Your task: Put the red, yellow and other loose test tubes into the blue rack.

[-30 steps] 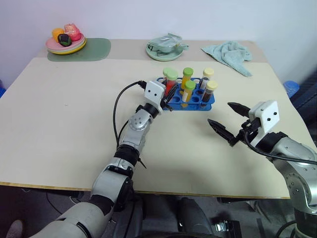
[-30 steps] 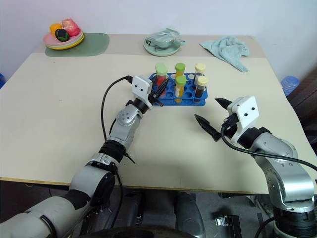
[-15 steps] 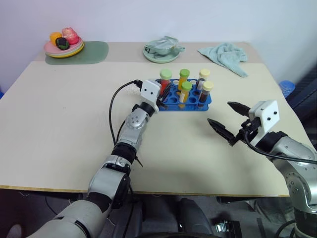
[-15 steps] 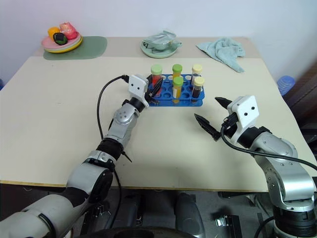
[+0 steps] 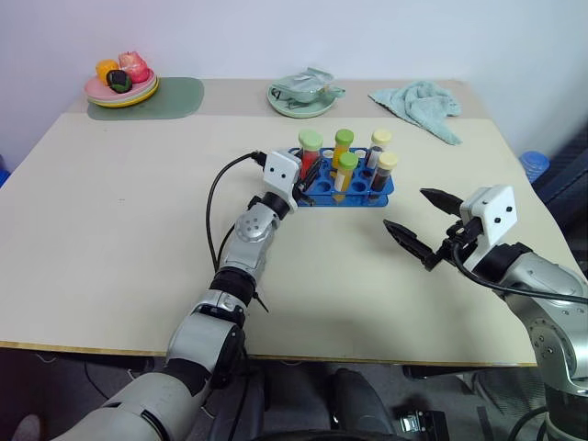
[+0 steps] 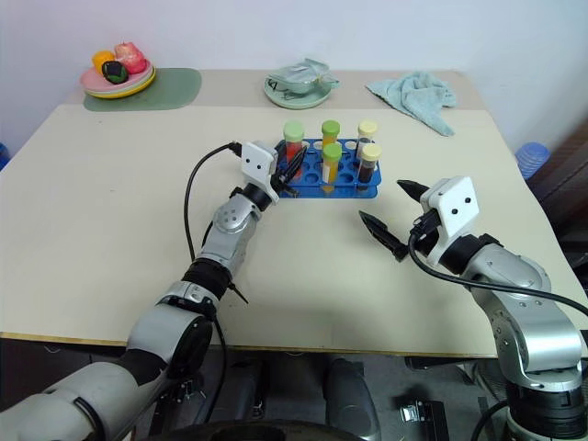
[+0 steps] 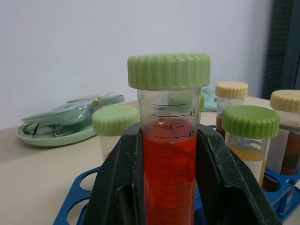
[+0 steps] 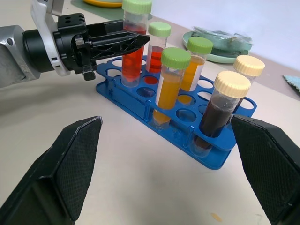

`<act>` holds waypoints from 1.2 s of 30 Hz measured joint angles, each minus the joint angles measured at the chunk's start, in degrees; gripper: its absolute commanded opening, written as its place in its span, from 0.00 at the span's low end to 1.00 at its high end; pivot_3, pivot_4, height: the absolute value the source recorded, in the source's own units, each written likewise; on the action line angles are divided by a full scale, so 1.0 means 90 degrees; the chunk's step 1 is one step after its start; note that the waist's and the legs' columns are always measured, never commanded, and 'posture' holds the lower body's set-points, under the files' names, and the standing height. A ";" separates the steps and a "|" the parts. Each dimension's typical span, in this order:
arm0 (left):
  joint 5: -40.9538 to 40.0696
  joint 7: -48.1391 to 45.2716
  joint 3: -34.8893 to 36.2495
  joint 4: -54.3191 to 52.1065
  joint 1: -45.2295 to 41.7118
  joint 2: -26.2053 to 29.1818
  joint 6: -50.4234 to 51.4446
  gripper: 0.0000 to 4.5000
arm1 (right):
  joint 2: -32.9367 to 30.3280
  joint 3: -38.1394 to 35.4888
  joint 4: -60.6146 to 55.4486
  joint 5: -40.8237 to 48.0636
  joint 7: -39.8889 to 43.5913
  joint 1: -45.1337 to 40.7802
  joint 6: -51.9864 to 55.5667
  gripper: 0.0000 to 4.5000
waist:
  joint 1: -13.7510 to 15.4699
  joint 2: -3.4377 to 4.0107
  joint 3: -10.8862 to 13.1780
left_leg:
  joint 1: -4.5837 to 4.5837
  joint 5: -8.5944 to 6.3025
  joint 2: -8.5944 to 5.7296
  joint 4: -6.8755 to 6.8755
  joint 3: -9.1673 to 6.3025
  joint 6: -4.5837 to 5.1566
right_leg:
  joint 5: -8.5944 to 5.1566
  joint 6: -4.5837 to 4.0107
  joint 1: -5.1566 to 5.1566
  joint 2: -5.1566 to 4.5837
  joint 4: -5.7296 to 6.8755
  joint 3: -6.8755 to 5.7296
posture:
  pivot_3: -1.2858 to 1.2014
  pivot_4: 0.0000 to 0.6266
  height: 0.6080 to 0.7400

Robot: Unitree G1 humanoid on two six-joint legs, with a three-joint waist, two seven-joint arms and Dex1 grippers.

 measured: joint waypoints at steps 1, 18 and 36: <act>0.0046 -0.0022 -0.0021 0.0070 0.0014 0.0001 0.0068 0.25 | 0.0000 0.0009 0.0000 0.0000 0.0001 -0.0010 0.0000 1.00 | -0.0001 0.0002 -0.0003 | 0.0001 0.0000 0.0000 0.0000 0.0000 0.0001 | 0.0000 0.0000 0.0001 0.0000 -0.0001 0.0000 | 0.52 0.24 1.00; -0.0182 -0.0465 0.0187 0.0363 0.0396 -0.0185 0.0149 0.86 | 0.0000 0.0136 0.0075 -0.0002 0.0008 -0.0095 -0.0001 1.00 | -0.0002 -0.0003 0.0001 | -0.0020 -0.0002 -0.0002 0.0002 -0.0004 0.0004 | 0.0000 0.0001 -0.0020 -0.0001 -0.0001 -0.0002 | 0.52 0.24 1.00; -0.0760 -0.1493 -0.0060 -0.4763 0.3239 0.1410 0.2360 0.95 | 0.0265 0.0269 0.0934 -0.0364 0.0306 0.0743 -0.1003 1.00 | -0.0040 0.0006 0.0001 | -0.0015 -0.0002 0.0011 -0.0004 0.0001 0.0004 | 0.0000 -0.0002 -0.0022 0.0002 0.0001 0.0003 | 0.52 0.24 1.00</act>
